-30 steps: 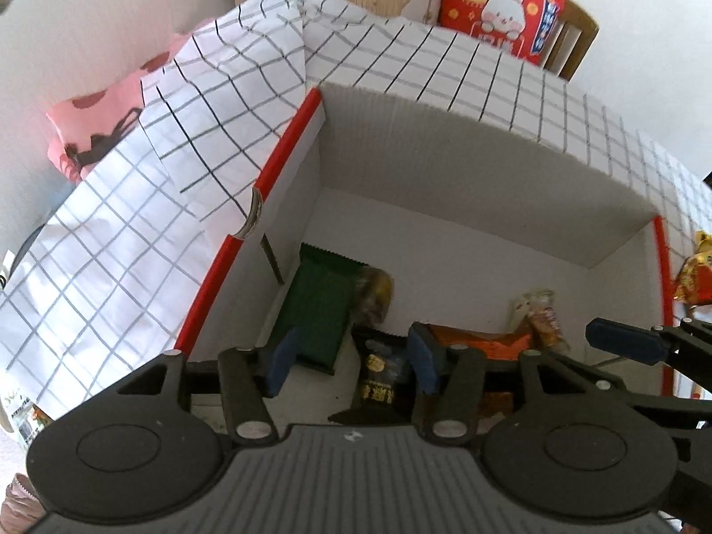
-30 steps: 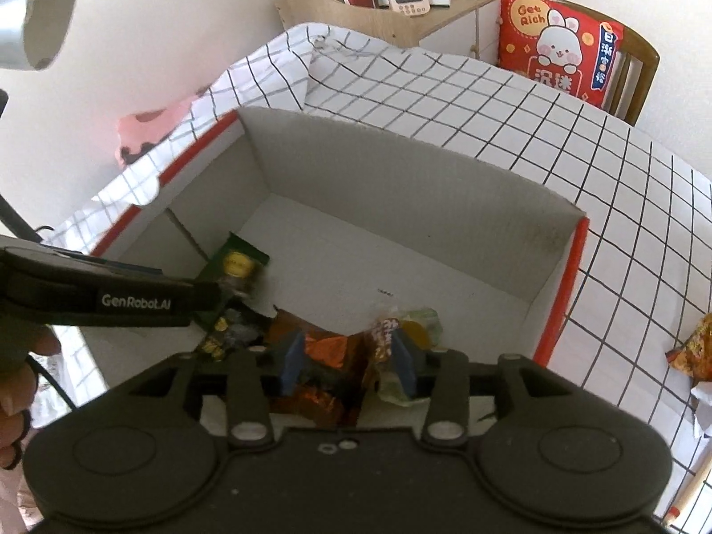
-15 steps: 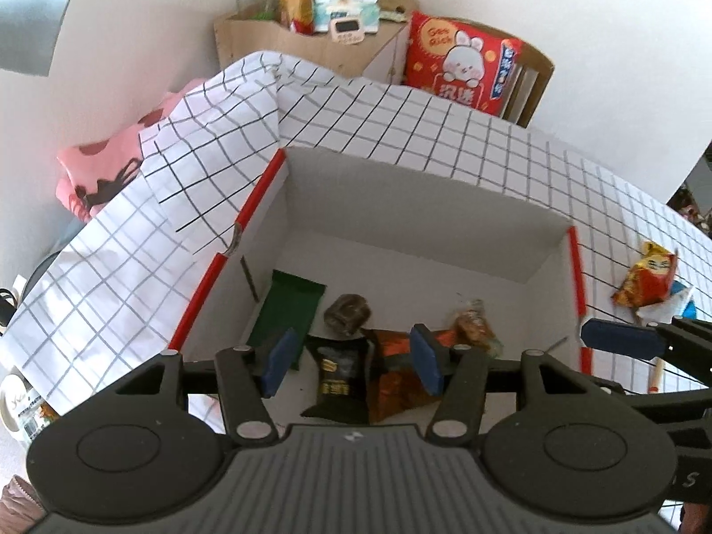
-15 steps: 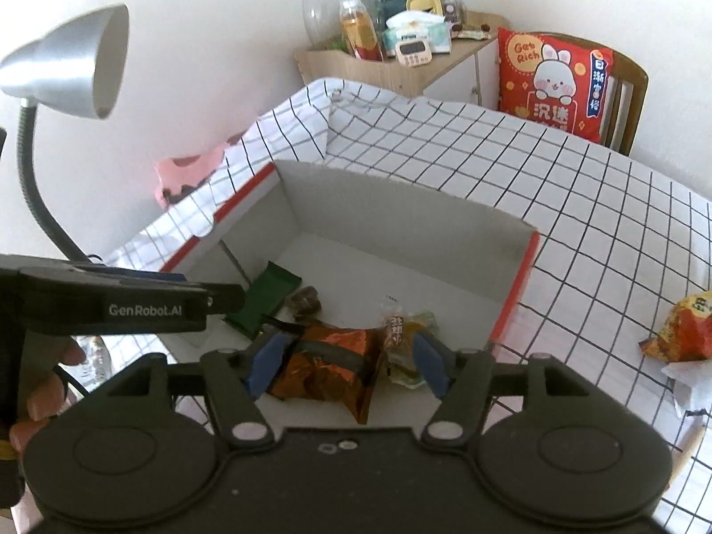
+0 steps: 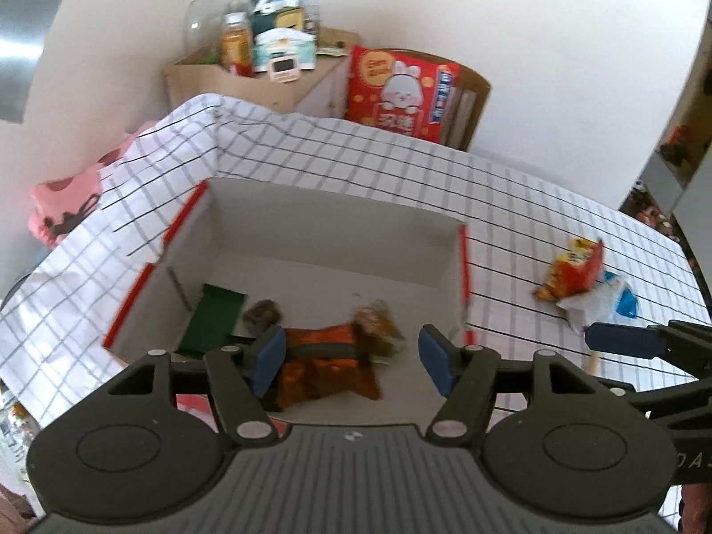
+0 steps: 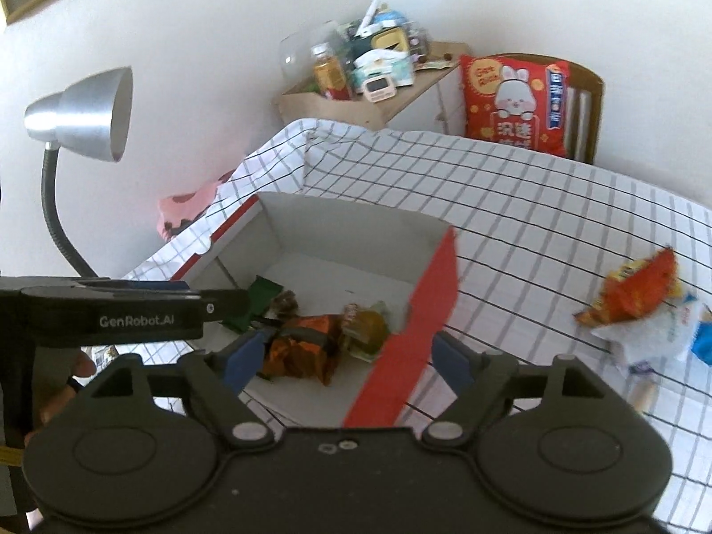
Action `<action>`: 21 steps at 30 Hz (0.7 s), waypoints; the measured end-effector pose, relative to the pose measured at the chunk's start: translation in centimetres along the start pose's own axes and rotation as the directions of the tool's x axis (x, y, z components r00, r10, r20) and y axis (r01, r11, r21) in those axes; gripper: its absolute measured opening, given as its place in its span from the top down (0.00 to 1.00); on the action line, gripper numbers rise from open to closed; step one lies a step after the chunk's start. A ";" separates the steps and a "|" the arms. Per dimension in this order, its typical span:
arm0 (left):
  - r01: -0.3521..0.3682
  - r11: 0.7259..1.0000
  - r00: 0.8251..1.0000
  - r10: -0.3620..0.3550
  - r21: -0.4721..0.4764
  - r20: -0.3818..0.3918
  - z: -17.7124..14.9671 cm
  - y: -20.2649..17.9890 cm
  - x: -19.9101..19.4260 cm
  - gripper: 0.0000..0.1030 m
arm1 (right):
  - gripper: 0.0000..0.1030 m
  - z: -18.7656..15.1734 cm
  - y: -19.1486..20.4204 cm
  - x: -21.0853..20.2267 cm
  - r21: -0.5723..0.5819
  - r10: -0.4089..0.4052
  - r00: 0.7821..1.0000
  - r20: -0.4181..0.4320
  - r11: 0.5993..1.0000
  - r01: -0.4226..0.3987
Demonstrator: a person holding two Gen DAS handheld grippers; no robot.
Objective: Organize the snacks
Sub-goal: 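Move both open tools from the box back to the snack pile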
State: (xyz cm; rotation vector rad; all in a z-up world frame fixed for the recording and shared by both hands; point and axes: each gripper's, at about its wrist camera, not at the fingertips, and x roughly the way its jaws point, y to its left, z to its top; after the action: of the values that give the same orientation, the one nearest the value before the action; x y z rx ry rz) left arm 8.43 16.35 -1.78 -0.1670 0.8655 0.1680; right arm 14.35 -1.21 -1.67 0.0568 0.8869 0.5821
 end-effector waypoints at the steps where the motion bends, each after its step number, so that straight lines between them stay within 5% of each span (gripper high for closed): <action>1: 0.012 1.000 1.000 -0.012 0.010 0.002 -0.2 -0.7 -0.1 0.36 | 0.17 -0.4 -0.5 -0.5 0.004 -0.006 1.000 0.004 1.000 0.006; 21: 0.172 0.981 0.985 -0.173 0.092 -0.004 -1.9 -13.6 1.4 0.28 | 0.03 -6.1 -11.9 -7.7 0.095 -0.184 0.980 0.077 0.980 0.176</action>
State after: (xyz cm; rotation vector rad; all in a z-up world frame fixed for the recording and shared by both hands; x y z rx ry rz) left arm 10.82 2.78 -3.05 -0.1550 0.8488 -0.0335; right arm 11.47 -16.26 -3.38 0.0795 0.8239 0.3685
